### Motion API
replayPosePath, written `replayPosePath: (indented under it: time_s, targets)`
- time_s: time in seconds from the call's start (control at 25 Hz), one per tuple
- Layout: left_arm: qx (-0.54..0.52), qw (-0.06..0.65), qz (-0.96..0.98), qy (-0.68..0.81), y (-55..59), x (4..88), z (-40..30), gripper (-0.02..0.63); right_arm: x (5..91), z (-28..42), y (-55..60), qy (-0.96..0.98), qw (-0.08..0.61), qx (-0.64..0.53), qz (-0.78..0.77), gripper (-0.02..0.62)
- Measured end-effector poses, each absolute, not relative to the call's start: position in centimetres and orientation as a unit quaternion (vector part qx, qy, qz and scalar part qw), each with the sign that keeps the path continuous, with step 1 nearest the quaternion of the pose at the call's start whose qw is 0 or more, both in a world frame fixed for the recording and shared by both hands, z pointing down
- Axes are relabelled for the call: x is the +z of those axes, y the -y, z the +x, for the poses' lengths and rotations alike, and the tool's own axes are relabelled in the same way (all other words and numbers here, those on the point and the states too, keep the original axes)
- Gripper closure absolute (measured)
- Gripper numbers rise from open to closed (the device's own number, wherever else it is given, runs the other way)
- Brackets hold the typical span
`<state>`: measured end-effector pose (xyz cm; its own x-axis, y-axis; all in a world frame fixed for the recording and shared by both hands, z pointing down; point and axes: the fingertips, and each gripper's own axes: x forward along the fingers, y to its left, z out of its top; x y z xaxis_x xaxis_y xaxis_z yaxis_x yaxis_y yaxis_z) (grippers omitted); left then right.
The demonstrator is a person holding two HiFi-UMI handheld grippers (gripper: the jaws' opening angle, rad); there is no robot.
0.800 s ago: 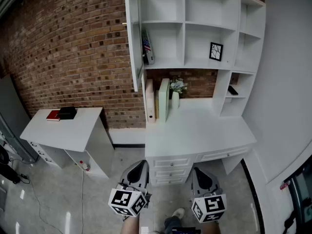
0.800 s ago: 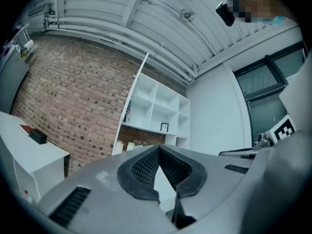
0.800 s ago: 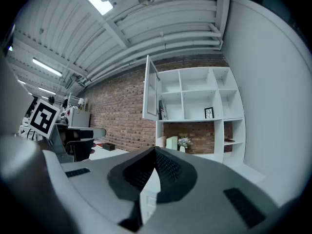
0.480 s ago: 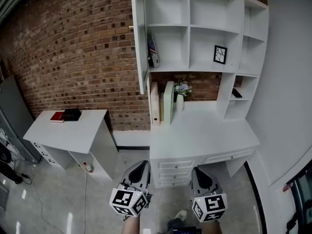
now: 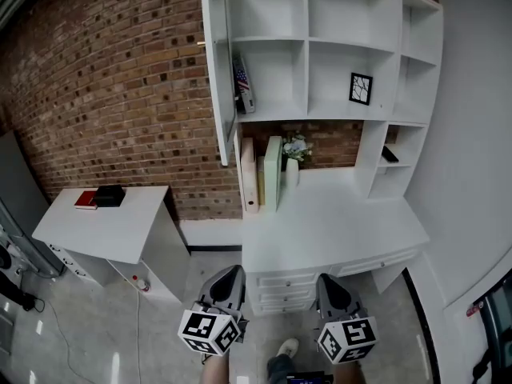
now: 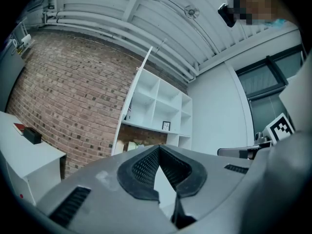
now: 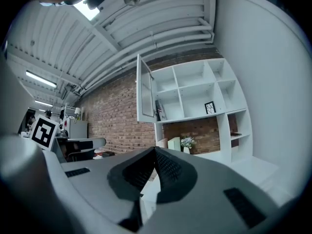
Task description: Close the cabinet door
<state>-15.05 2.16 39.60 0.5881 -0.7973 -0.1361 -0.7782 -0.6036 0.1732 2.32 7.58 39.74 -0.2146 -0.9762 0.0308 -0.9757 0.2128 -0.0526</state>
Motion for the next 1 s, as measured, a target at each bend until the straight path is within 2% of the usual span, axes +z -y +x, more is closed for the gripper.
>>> replayPosePath:
  time_s: [0.32,0.56,0.76,1.0]
  targets:
    - [-0.098,0.025,0.884,0.456,10.8,36.5,-12.9,0.598,37.2,4.5,4.6,-0.785,0.013,-0.011,-0.619,0.594]
    - [-0.112,0.010,0.863,0.493,19.9,34.5,-11.4,0.598,35.1,8.7,12.7,-0.783,0.036,-0.004,-0.622,0.594]
    - [-0.115,-0.003,0.834,0.539,23.9,34.9,-11.6,0.598,35.7,10.7,17.1,-0.788,0.043,-0.012,-0.614,0.594]
    - [-0.135,-0.008,0.811,0.569,26.2,34.5,-12.8,0.597,36.9,8.5,19.0,-0.820,0.013,0.001,-0.572,0.594]
